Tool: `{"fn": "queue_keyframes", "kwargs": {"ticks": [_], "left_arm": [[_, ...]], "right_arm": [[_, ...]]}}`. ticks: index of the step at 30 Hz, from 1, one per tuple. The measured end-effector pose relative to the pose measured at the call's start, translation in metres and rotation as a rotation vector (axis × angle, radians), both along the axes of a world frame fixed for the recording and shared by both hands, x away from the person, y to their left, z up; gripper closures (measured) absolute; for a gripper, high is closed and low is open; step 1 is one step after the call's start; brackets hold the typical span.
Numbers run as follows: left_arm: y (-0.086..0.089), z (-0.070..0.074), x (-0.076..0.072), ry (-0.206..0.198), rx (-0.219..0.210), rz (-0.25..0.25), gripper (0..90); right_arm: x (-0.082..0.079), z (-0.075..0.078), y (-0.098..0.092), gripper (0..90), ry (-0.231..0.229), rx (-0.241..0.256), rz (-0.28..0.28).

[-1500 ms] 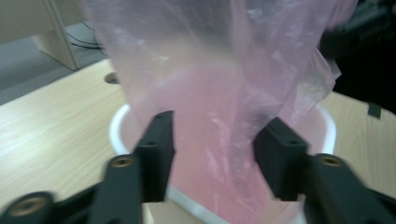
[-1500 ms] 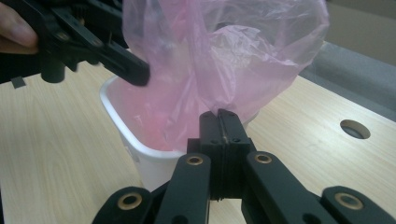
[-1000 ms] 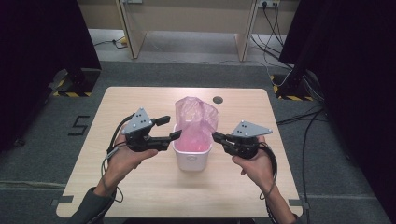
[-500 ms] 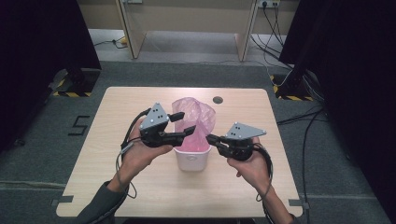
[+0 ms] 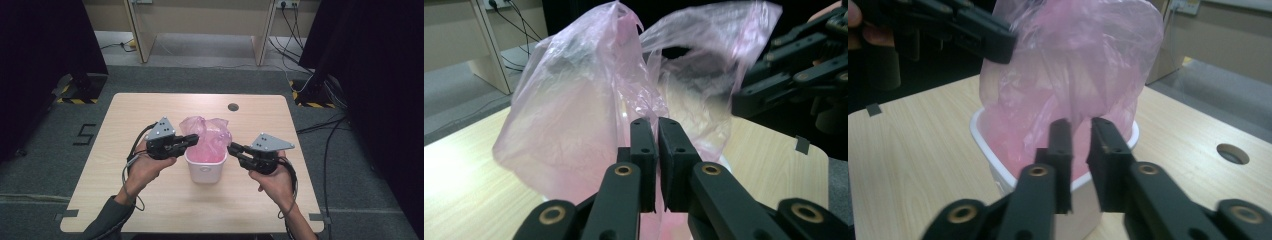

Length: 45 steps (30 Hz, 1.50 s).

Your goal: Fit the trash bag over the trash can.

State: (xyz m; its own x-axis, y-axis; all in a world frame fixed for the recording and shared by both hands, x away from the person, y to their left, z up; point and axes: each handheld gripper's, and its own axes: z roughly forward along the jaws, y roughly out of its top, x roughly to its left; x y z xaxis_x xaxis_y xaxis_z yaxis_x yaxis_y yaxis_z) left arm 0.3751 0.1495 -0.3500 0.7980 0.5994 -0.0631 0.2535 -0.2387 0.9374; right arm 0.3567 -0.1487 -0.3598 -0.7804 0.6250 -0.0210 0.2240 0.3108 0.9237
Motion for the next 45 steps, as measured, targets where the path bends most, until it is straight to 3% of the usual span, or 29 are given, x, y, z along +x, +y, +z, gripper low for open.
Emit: {"fn": "queue_keyframes", "kwargs": {"ticks": [1, 2, 3, 6, 10, 12, 13, 15, 17, 18, 19, 24, 27, 31, 35, 45], "left_arm": [[0.001, -0.002, -0.002, 0.0, -0.007, -0.007, 85.7], [0.001, -0.002, -0.002, 0.0, -0.007, -0.007, 85.7], [-0.001, -0.003, -0.004, -0.004, -0.004, -0.02, 85.7], [-0.006, -0.002, -0.007, -0.006, -0.01, -0.037, 85.0], [-0.008, -0.002, -0.009, -0.01, -0.014, -0.054, 84.5], [-0.005, -0.002, -0.01, -0.012, -0.011, -0.054, 84.7], [-0.003, -0.002, -0.011, -0.012, -0.016, -0.052, 85.2], [0.001, -0.003, -0.012, -0.008, -0.025, -0.054, 85.7], [0.012, -0.007, -0.017, 0.0, -0.05, -0.066, 87.6], [0.012, -0.007, -0.017, 0.0, -0.05, -0.066, 88.2], [0.021, -0.01, -0.023, 0.005, -0.055, -0.068, 88.6], [0.034, -0.021, -0.033, 0.009, -0.051, -0.078, 89.1], [0.042, -0.036, -0.044, 0.036, -0.052, -0.095, 89.1], [0.045, -0.051, -0.048, 0.07, -0.03, -0.108, 89.1], [0.045, -0.063, -0.037, 0.077, 0.013, -0.073, 88.8], [0.042, -0.082, -0.01, 0.07, 0.02, -0.065, 86.9]], "right_arm": [[-0.002, 0.004, 0.003, 63.8, -0.033, 0.005, -0.003], [-0.002, 0.004, 0.003, 63.8, -0.033, 0.005, -0.003], [-0.003, 0.01, 0.01, 53.9, -0.038, 0.002, -0.015], [0.001, 0.017, 0.02, 48.6, -0.051, 0.015, -0.028], [0.007, 0.02, 0.033, 48.2, -0.042, -0.014, -0.002], [0.014, 0.016, 0.041, 59.9, -0.043, -0.056, 0.01], [0.016, 0.014, 0.04, 68.2, -0.051, -0.061, 0.018], [0.017, 0.013, 0.038, 73.5, -0.05, -0.053, 0.013], [0.017, 0.013, 0.025, 84.6, -0.047, -0.037, 0.011], [0.017, 0.013, 0.025, 84.6, -0.047, -0.037, 0.011], [0.012, 0.013, 0.013, 87.4, -0.047, -0.032, 0.006], [-0.002, 0.011, -0.008, 88.5, -0.035, -0.009, 0.0], [-0.017, -0.001, -0.018, 88.5, -0.013, -0.023, -0.01], [-0.025, -0.022, -0.022, 88.6, 0.037, -0.058, -0.017], [-0.022, -0.042, -0.021, 88.4, 0.087, -0.063, -0.021], [-0.004, -0.062, -0.012, 88.0, 0.123, -0.064, -0.044]]}}
